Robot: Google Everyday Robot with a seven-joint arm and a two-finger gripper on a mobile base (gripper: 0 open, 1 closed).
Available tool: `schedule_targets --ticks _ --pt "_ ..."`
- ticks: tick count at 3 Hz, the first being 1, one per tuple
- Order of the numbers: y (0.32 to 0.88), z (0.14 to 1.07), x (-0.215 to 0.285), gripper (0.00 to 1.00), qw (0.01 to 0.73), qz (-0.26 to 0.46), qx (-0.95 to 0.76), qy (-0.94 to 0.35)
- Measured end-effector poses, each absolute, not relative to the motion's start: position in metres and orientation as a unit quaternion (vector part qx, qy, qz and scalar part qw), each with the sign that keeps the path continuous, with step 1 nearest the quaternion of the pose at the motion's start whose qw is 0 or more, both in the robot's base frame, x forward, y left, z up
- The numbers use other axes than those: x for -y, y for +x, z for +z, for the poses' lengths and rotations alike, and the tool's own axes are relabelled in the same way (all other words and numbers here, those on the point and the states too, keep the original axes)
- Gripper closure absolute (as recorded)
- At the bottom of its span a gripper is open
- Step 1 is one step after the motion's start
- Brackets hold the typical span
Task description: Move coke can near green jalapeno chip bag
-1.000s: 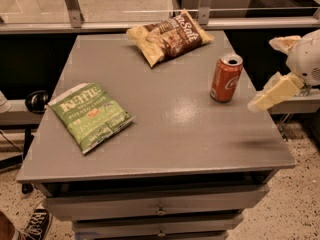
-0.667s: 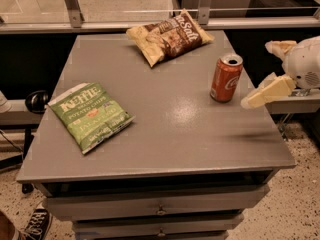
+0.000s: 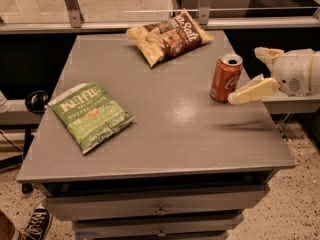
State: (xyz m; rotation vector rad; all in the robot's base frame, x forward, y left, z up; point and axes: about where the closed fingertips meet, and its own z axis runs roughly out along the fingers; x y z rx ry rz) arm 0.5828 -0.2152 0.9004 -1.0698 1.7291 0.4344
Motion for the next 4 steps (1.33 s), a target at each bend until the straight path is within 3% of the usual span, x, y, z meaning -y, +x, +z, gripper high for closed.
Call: schedule_targets --ticks 1,2,4 --pt "0.593 0.890 0.200 0.00 0.520 0.212 -0.706 -0.431" --pt "0.596 0.881 0.191 0.16 0.527 0.230 -0.699 -0.426" --pt "0.596 0.884 0.182 0.64 0.532 0.246 -0.692 -0.422"
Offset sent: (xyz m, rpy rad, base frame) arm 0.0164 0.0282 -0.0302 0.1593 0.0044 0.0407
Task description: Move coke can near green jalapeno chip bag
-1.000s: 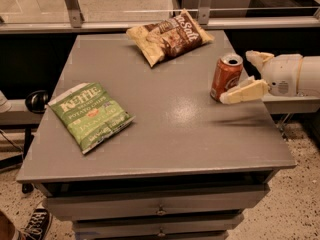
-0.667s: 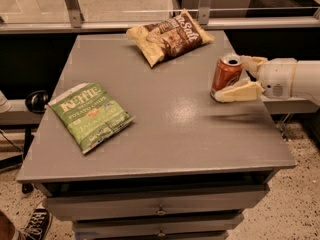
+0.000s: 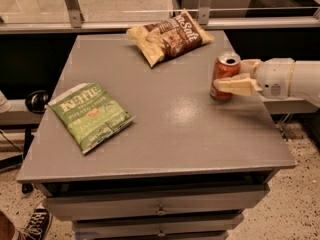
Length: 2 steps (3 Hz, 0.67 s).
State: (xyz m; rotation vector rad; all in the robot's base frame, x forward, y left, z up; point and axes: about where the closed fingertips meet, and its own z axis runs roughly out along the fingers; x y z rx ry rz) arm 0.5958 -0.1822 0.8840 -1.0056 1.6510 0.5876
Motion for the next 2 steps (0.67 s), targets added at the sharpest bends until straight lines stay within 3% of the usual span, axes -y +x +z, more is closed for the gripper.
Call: schedule_targets --ticks 1,2 --pt "0.597 0.895 0.173 0.85 0.530 0.254 -0.691 -0.422" --pt "0.597 0.917 0.170 1.00 0.516 0.244 -0.707 -0.417"
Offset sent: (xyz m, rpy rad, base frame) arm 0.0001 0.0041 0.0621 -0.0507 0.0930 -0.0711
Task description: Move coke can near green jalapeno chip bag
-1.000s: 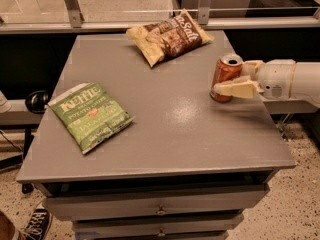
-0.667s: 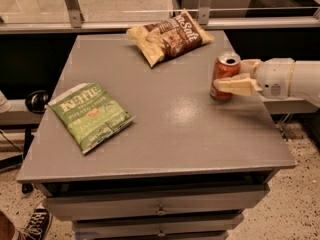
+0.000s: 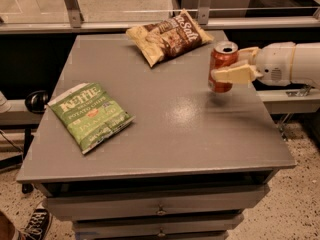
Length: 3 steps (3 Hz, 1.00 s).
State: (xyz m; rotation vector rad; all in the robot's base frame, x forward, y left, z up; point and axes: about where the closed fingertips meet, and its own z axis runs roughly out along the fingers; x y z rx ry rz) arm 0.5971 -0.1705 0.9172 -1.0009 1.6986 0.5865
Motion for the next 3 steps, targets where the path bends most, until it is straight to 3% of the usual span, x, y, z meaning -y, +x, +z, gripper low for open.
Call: schedule_targets --ticks 2,3 --pt "0.591 0.913 0.164 1.00 0.512 0.260 -0.708 -0.411" --pt "0.575 0.897 0.130 1.00 0.517 0.329 -0.680 -0.403"
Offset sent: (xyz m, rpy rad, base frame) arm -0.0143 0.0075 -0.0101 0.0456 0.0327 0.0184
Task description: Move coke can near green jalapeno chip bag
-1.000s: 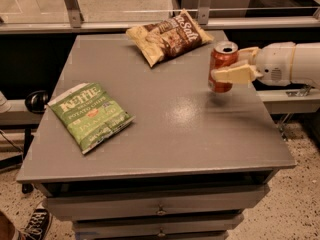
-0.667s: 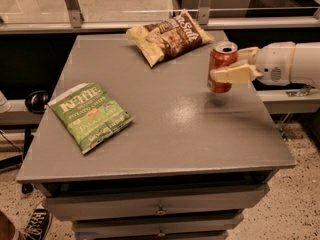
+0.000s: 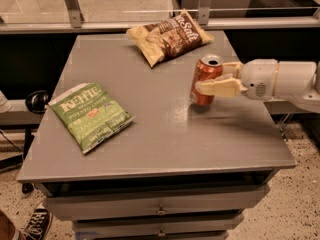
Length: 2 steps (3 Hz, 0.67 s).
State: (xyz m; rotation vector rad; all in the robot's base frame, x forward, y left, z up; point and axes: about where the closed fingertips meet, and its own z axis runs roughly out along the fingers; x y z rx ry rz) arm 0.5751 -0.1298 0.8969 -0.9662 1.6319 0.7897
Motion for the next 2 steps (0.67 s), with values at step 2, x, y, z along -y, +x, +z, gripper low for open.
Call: schedule_targets --ticks 2 --pt "0.529 0.900 0.010 1.00 0.496 0.485 -0.586 -0.418"
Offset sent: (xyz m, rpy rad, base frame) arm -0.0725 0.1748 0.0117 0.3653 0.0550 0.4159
